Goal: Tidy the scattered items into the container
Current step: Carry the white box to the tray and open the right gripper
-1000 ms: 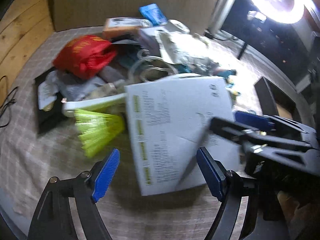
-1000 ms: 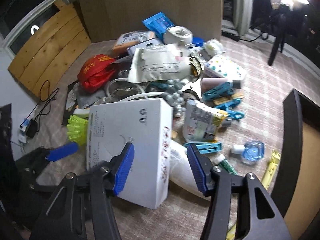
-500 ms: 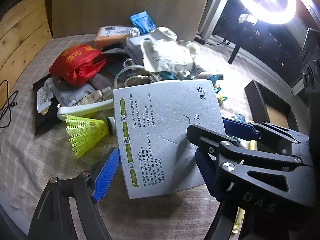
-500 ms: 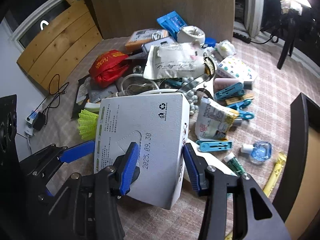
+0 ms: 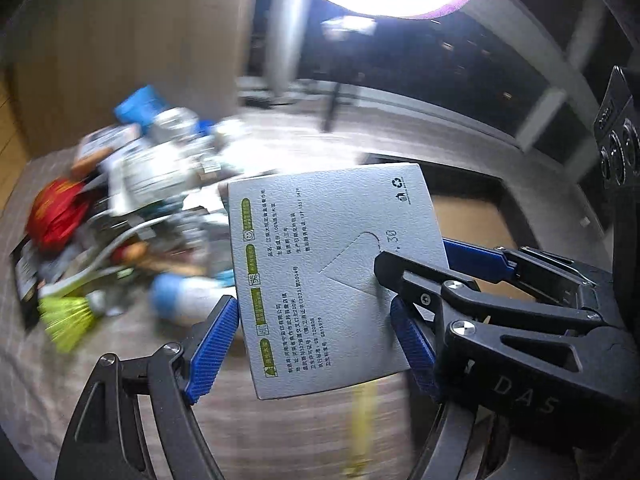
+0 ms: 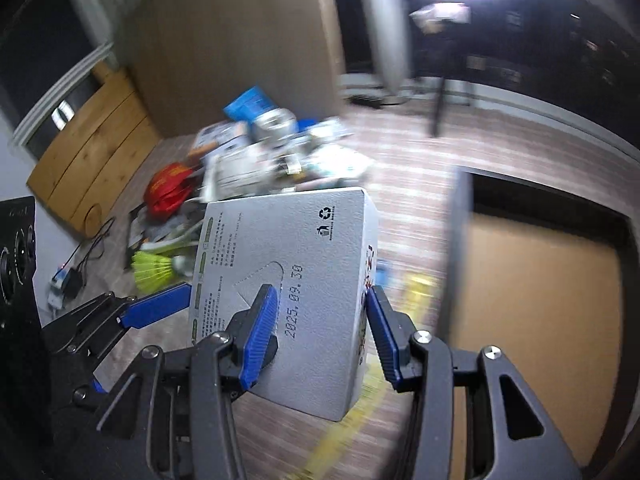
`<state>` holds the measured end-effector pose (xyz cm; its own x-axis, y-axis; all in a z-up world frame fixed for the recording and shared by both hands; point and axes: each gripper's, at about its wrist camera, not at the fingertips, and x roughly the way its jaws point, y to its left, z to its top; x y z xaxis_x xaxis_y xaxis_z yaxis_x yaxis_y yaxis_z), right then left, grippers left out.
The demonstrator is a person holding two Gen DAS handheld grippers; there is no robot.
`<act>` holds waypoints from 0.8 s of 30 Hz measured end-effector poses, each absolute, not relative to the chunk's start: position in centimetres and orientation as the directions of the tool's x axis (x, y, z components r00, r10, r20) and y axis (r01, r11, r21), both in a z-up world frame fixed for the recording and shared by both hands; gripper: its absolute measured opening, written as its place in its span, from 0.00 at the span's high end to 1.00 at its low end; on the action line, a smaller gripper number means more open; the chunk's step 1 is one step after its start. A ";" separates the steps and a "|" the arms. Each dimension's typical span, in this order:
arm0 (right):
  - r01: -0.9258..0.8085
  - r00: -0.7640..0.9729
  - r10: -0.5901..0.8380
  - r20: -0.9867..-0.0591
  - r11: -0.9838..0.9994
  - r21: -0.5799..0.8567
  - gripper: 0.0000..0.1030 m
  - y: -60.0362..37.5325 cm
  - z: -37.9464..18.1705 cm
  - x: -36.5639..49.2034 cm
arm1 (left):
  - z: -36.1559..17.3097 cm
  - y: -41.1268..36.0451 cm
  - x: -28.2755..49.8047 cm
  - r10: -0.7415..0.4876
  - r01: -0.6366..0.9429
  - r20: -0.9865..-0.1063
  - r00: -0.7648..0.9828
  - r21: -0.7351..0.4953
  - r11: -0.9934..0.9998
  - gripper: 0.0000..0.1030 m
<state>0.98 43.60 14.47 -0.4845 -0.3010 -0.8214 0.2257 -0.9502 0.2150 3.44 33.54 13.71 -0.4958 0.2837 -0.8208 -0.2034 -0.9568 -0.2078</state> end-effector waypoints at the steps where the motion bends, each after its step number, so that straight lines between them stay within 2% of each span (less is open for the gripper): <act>1: 0.200 -0.494 -0.285 -0.821 -0.957 0.212 0.55 45.1 14.7 1.4 | 13.9 35.2 3.5 0.305 -0.235 -0.818 -0.488 -0.214 -0.948 0.27; 14: -0.122 -0.557 -0.036 -0.830 -0.985 0.125 0.55 61.7 16.9 7.9 | 15.9 51.2 5.7 0.477 -0.520 -0.798 -0.368 -0.248 -0.817 0.27; 20: -0.198 -0.579 0.012 -0.815 -0.972 0.126 0.55 65.8 17.9 9.9 | 17.2 52.7 6.8 0.480 -0.546 -0.792 -0.377 -0.228 -0.806 0.27; 24: -0.188 -0.584 -0.009 -0.812 -0.971 0.146 0.55 65.8 18.1 10.0 | 16.8 51.4 6.1 0.456 -0.516 -0.800 -0.389 -0.220 -0.828 0.27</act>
